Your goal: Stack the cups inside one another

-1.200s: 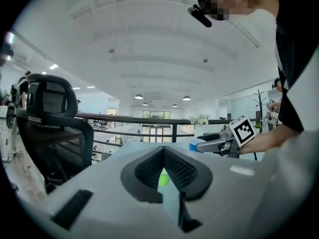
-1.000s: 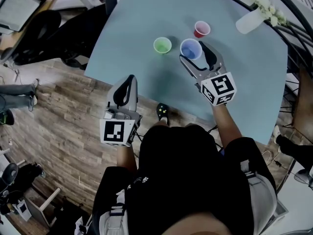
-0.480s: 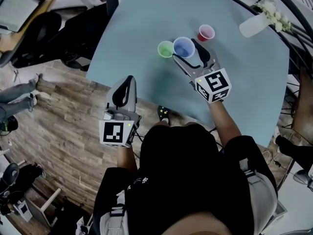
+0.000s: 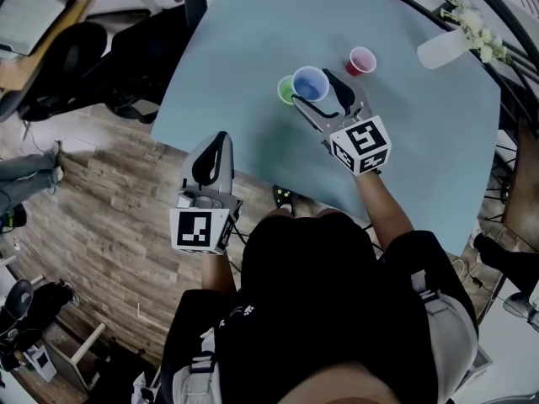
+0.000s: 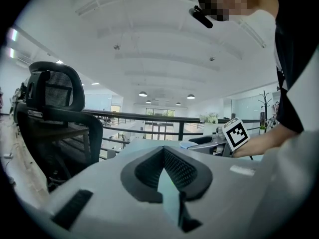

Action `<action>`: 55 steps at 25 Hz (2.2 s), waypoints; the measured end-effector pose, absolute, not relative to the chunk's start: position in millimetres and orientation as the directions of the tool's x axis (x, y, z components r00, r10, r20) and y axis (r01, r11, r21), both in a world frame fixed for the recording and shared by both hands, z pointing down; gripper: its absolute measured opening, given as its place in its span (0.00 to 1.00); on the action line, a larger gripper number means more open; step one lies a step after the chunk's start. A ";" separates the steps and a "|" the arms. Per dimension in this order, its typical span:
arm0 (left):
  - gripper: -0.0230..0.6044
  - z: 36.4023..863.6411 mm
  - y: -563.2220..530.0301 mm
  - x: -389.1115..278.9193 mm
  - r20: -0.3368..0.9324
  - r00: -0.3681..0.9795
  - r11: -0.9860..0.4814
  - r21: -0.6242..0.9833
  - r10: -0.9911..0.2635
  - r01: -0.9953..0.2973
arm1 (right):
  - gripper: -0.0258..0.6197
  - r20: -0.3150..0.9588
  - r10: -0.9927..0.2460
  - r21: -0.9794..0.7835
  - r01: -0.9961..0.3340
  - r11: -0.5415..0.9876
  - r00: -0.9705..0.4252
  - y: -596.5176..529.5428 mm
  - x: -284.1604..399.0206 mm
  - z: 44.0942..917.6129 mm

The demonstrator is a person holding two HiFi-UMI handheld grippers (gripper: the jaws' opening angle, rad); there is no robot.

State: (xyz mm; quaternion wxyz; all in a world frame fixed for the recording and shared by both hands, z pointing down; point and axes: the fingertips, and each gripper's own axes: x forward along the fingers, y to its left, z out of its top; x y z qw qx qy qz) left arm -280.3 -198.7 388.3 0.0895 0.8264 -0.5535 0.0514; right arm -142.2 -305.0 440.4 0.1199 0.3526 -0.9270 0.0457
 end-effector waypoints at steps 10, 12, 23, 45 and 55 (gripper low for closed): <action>0.02 397.4 -208.9 -292.8 0.205 0.373 -0.359 0.103 -0.905 -0.928 | 0.58 0.291 -0.613 -0.020 -0.645 0.764 -0.734 -314.7 -161.0 459.5; 0.02 400.0 -208.9 -295.7 0.204 0.369 -0.355 0.105 -0.907 -0.929 | 0.58 0.302 -0.611 -0.020 -0.646 0.763 -0.731 -317.0 -162.1 465.1; 0.02 403.9 -214.3 -307.1 0.233 0.338 -0.319 0.116 -0.912 -0.941 | 0.58 0.377 -0.583 -0.033 -0.639 0.768 -0.720 -320.7 -167.1 499.0; 0.02 401.6 -207.7 -312.5 0.227 0.324 -0.311 0.091 -0.919 -0.946 | 0.58 0.467 -0.535 -0.039 -0.621 0.783 -0.704 -318.0 -169.1 537.7; 0.02 406.0 -200.5 -313.8 0.232 0.331 -0.320 0.085 -0.914 -0.944 | 0.59 0.422 -0.559 -0.063 -0.638 0.767 -0.714 -316.3 -167.4 522.4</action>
